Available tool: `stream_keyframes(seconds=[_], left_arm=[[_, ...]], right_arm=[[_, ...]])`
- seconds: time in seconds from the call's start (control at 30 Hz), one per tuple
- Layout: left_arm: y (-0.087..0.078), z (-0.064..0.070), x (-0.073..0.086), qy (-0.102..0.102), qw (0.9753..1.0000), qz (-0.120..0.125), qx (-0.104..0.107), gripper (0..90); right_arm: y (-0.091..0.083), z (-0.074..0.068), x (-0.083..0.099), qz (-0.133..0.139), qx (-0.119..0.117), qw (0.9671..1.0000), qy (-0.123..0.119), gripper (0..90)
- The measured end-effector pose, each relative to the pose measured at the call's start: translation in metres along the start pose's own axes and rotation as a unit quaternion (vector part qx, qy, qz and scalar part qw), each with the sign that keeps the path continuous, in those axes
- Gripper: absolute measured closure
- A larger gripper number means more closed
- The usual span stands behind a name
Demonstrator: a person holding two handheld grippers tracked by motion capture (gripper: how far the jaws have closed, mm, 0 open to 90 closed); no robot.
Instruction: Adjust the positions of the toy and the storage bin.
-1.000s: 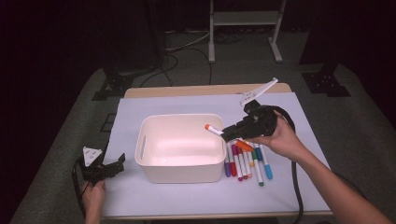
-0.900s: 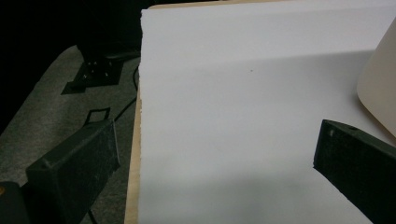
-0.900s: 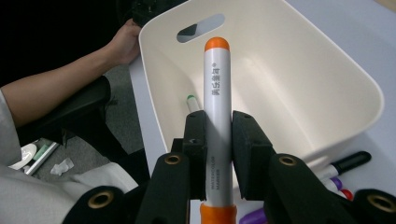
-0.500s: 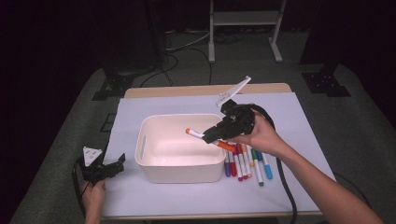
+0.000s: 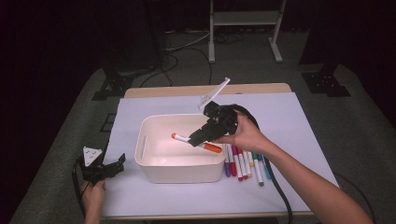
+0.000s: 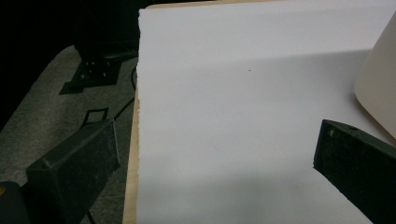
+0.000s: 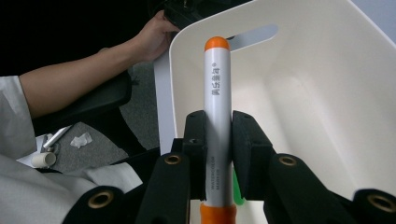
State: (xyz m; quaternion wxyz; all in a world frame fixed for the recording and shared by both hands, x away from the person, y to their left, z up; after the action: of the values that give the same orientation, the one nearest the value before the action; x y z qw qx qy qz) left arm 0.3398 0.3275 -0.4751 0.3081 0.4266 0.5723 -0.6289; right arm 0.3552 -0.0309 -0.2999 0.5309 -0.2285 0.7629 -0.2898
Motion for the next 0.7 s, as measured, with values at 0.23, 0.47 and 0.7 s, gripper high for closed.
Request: stream_keyframes(seconds=[0.23,0.47,0.7], left_arm=[[0.0,0.0,0.0,-0.001,1.0,0.0,0.001,0.0],[0.0,0.0,0.0,-0.002,1.0,-0.001,0.002,0.0],[0.001,0.0,0.0,-0.002,1.0,-0.001,0.003,0.0]], right_arm=[[0.018,0.001,-0.006,-0.014,-0.012,0.9998,-0.005,75.6],[0.038,0.005,-0.009,-0.035,-0.022,0.9991,-0.009,75.6],[0.055,0.008,-0.009,-0.05,-0.028,0.9983,-0.011,75.6]])
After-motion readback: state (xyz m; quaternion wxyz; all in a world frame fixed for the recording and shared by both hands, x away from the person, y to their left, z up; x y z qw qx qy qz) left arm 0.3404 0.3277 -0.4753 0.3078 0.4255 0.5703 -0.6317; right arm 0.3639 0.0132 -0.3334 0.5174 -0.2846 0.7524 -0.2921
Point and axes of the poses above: each handheld gripper's, and its own axes: y roughly forward along the jaws, x roughly out of its underside, z roughly to its right, the point moved 5 cm from there along y, roughly forward along the jaws, and after that the axes turned 2 degrees about x, right-handed, at the moved point
